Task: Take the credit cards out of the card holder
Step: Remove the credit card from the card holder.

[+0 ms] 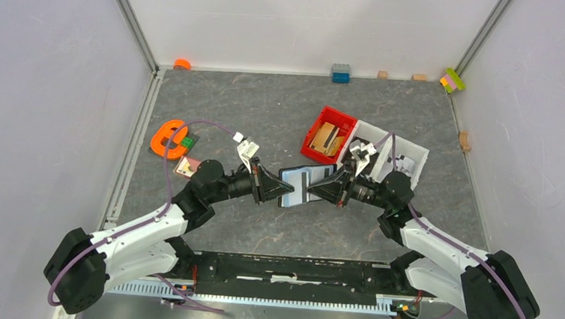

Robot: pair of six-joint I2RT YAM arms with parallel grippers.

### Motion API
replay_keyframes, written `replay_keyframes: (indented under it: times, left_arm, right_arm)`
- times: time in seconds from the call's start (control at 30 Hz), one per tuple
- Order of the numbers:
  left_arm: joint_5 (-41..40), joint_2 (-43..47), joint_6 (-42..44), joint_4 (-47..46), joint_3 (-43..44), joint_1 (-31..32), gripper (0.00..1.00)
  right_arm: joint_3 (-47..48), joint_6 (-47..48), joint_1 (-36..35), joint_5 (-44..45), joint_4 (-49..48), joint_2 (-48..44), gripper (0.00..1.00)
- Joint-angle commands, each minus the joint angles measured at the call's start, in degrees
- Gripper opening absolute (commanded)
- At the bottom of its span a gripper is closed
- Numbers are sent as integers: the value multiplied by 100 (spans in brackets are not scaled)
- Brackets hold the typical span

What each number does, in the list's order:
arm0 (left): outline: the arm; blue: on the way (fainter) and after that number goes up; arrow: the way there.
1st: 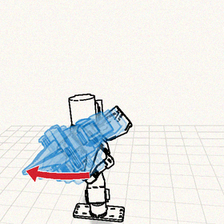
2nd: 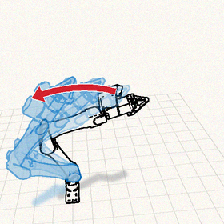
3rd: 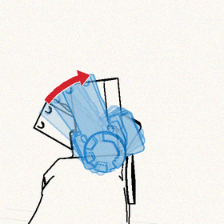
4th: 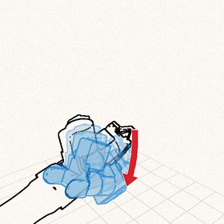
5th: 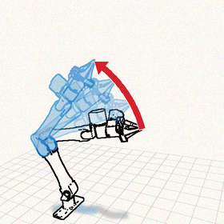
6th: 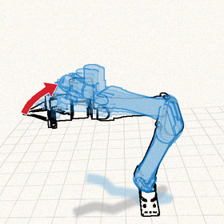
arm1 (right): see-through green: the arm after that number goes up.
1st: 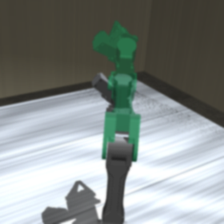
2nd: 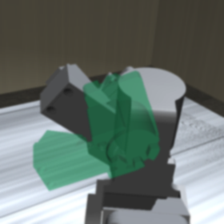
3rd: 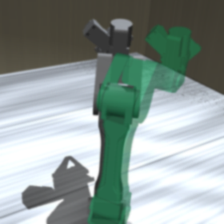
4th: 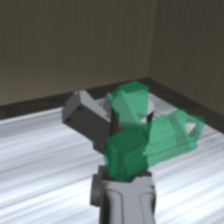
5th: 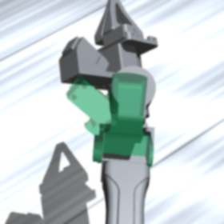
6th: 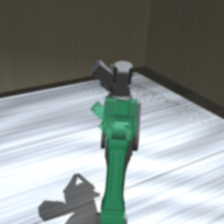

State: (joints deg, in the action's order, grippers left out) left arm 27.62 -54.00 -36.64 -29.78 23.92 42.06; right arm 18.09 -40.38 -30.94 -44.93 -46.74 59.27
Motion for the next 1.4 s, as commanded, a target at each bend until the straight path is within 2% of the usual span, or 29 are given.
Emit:
replay_keyframes:
  times: [0.0, 0.07, 0.1, 0.2, 0.43, 0.57, 0.67, 0.8, 1.03, 1.17, 1.3, 1.37]
  left_arm:
    - [-5, -31, -172, -230, 68, -23, 2]
    - [0, -24, -176, -238, 73, -24, 2]
    - [46, -2, -196, -293, 53, -31, 2]
    - [171, 110, -258, -495, -25, -32, 2]
    - [620, -20, -456, -972, -51, -29, 2]
    - [466, -93, -382, -761, -2, -23, 2]
    - [42, -47, -179, -228, 90, -31, 2]
    - [-429, -105, -20, 369, 230, -32, 2]
    - [-265, -212, -86, 255, 243, -40, 2]
    - [146, -374, -239, -129, 231, -40, 2]
    - [352, -497, -337, -309, 254, -40, 2]
    - [255, -400, -302, -246, 229, -44, 2]
  right_arm:
    - [-85, -509, -57, -496, -1091, 85, 10]
    - [-97, -556, -50, -508, -1137, 86, 13]
    - [-80, -476, -53, -434, -994, 81, 19]
    - [40, -69, -53, -202, -283, 44, 29]
    - [158, 405, -56, 153, 474, -146, 31]
    - [17, 22, -53, -186, -266, -205, 21]
    - [-107, -276, -53, -376, -831, -204, 14]
    - [-150, -484, -54, -529, -1182, -176, 14]
    - [-231, -947, -66, -775, -1938, -3, 13]
    - [-249, -1179, -116, -839, -2300, 217, 15]
    - [-243, -1404, -150, -886, -2579, 349, 0]
    - [-260, -1370, -136, -850, -2520, 303, 0]
